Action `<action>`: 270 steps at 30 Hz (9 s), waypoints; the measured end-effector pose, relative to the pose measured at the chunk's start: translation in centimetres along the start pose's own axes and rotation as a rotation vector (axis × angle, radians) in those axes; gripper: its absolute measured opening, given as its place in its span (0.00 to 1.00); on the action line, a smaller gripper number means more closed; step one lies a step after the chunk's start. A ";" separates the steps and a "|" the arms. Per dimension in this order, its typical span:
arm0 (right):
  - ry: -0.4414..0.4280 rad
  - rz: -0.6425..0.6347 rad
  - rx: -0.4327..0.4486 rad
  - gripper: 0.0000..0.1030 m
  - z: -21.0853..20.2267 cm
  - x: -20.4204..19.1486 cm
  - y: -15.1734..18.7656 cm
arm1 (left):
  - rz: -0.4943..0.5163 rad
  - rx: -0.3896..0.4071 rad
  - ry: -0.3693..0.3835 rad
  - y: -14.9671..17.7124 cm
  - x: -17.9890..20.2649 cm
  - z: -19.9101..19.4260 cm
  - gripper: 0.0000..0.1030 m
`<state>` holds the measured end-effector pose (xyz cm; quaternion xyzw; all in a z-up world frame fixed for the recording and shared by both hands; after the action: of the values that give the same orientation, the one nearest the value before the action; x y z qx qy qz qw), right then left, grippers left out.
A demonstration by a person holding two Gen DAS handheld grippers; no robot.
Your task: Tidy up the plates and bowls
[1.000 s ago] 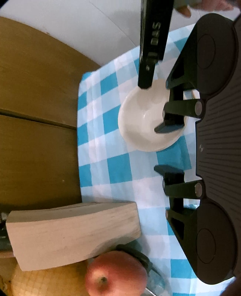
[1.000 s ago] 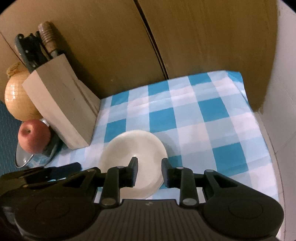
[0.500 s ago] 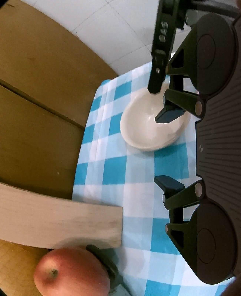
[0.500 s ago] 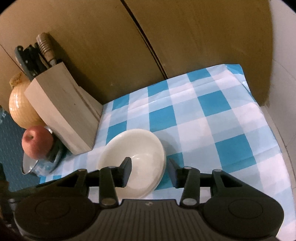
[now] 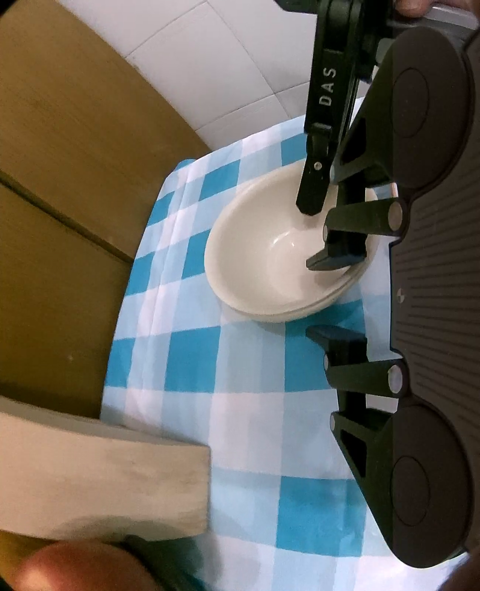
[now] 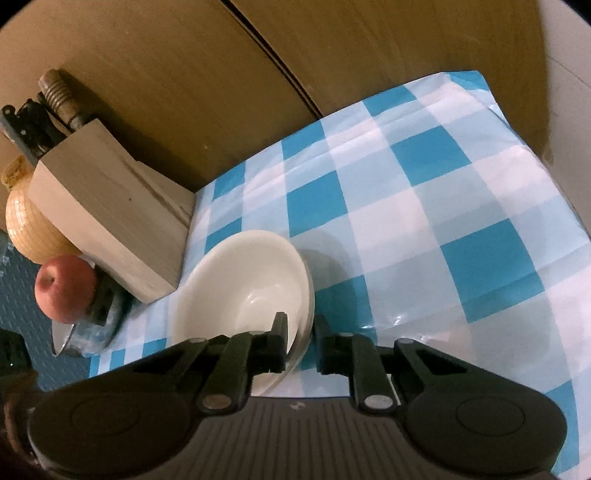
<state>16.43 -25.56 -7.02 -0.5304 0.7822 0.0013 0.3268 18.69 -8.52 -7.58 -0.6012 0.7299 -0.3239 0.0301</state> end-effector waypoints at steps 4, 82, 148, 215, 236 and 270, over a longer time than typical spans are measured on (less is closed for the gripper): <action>0.009 -0.009 0.005 0.12 0.1 -0.2 0.2 | 0.096 0.027 -0.065 0.4 1.5 -0.1 0.30; 0.032 -0.105 0.034 0.11 0.8 -2.9 1.0 | 0.291 0.130 -0.263 1.9 3.2 -1.0 0.32; 0.144 -0.228 0.123 0.13 -12.0 -5.6 13.8 | 0.381 0.155 -0.188 13.4 8.3 -11.5 0.41; 0.327 -0.352 0.339 0.40 -14.3 -7.1 16.2 | 0.205 0.191 -0.263 13.1 5.7 -13.5 0.83; 0.306 -0.346 0.364 0.41 -14.8 -7.1 16.1 | 0.226 0.239 -0.267 13.1 5.9 -14.1 0.83; 0.285 -0.336 0.399 0.41 -15.6 -7.2 16.2 | 0.238 0.322 -0.323 13.0 5.7 -14.9 1.00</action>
<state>-3.35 -17.95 3.36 -0.5726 0.7062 -0.2812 0.3071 -0.51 -6.29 -0.46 -0.5426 0.7201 -0.3300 0.2796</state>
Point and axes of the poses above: each gripper's, at about its wrist camera, not at the fingertips, and z roughly the way its jaws point, x to its right, y to its underside, the point moved 3 cm from there along z, roughly the way its jaws point, and after that the axes turned 1 degree about z, right-handed, at the moved point
